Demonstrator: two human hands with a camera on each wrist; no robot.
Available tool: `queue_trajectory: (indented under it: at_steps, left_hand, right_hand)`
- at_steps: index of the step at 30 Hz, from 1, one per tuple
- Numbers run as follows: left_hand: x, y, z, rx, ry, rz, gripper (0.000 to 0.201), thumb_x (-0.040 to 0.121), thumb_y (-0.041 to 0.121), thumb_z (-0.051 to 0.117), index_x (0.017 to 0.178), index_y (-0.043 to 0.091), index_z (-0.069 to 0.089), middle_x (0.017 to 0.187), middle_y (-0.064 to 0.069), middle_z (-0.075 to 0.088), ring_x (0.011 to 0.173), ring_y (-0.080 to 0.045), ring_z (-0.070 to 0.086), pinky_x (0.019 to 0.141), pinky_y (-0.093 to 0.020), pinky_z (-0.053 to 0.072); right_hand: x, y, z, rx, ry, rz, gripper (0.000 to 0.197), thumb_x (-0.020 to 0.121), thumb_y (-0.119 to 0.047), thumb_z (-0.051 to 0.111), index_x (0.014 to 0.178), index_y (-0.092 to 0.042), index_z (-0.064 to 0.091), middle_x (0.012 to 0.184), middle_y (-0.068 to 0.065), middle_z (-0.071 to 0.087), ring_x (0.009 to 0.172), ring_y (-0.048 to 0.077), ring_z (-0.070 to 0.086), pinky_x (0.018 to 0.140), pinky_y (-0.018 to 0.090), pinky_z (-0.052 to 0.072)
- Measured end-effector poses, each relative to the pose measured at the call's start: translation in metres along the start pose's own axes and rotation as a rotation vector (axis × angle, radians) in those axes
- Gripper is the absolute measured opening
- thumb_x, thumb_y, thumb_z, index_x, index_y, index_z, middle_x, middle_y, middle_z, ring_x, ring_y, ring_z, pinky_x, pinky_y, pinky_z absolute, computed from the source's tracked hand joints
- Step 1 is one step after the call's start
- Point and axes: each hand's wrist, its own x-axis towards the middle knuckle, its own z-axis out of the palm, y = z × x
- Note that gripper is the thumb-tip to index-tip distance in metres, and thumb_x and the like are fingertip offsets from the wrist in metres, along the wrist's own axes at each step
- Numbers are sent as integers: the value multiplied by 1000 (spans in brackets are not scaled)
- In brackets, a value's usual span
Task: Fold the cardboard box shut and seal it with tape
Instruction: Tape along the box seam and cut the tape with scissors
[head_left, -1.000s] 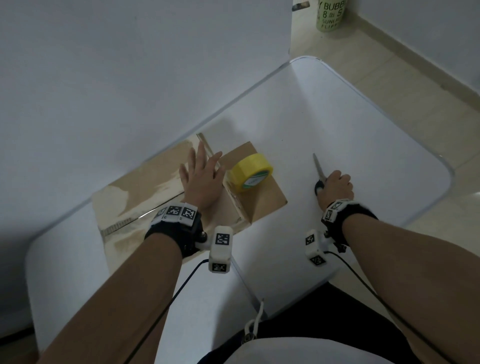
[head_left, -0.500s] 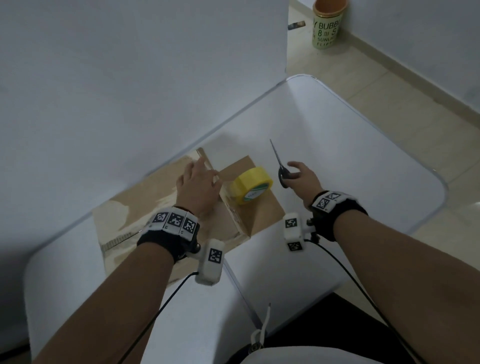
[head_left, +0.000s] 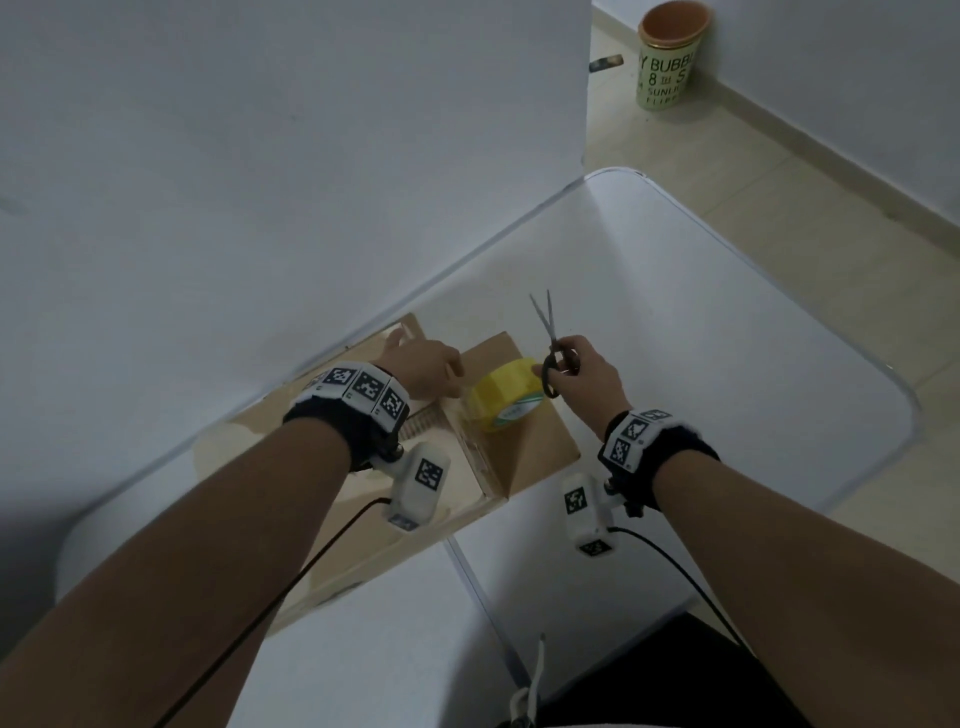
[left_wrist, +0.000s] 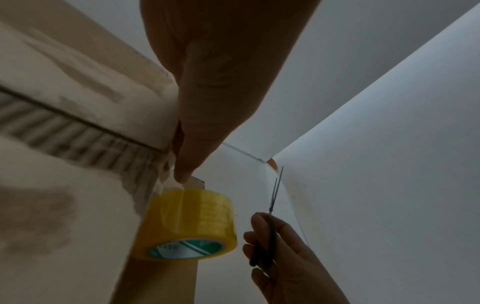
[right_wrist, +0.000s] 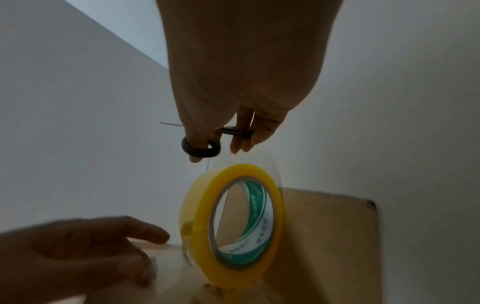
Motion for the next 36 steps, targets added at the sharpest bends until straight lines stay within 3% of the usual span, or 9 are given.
queue_trajectory:
  at_steps: [4,6,10,13,17,20,23,29,36]
  left_hand:
    - [3,5,2,-31,-12,-12,29,90,36,57,119,31,58,117,8,63,123,-17,50,116,-54,-7]
    - [3,6,3,-50,-2,-18,28,89,32,59,117,32,59,115,8,63,122,-17,51,115,-55,-9]
    - [3,6,5,-74,23,-26,27,88,31,59,115,33,59,109,9,65,120,-15,53,115,-53,-11]
    - [2,5,7,-100,37,-28,28,88,30,60,116,32,58,110,9,65,120,-15,53,115,-53,-11]
    - [2,7,8,-143,43,-31,31,87,27,60,118,32,56,112,7,64,120,-16,53,114,-53,-15]
    - [3,6,9,-157,60,-26,34,86,26,60,120,31,55,110,7,66,118,-16,54,114,-53,-15]
    - [4,5,13,-144,78,-24,37,86,24,58,122,32,54,102,9,68,116,-14,56,114,-53,-17]
    - [5,0,19,-153,109,-1,34,88,35,57,121,31,53,92,12,69,114,-13,56,113,-51,-16]
    - [6,-2,23,-231,173,-5,29,88,33,61,116,31,56,89,13,66,107,-11,59,115,-49,-15]
  right_hand:
    - [2,-14,-10,392,-148,191,28,88,-32,67,107,-12,63,73,7,62,61,16,57,55,24,42]
    - [2,-14,-13,482,-180,214,27,88,-32,67,106,-11,63,72,6,60,60,15,56,55,24,41]
    - [3,1,-13,139,-46,97,33,85,-32,69,110,-18,55,85,0,60,76,16,57,67,26,43]
    - [4,15,-3,-129,-78,30,40,85,-15,67,121,-12,49,107,6,61,95,21,57,77,27,43]
    - [7,24,16,-221,-102,63,50,81,-17,71,123,-8,44,118,13,59,105,30,58,87,38,47]
    - [10,23,28,-141,-60,107,52,83,-15,69,126,-5,40,112,14,59,95,27,58,73,31,42]
    - [15,20,33,-192,-77,80,39,89,-9,57,125,-4,43,103,19,62,88,30,61,67,29,40]
    - [24,17,29,-390,-32,-30,23,90,-8,53,112,-2,50,96,20,63,84,36,61,60,31,38]
    - [35,19,23,-342,86,-212,19,83,0,57,101,0,52,89,21,57,79,33,54,61,35,40]
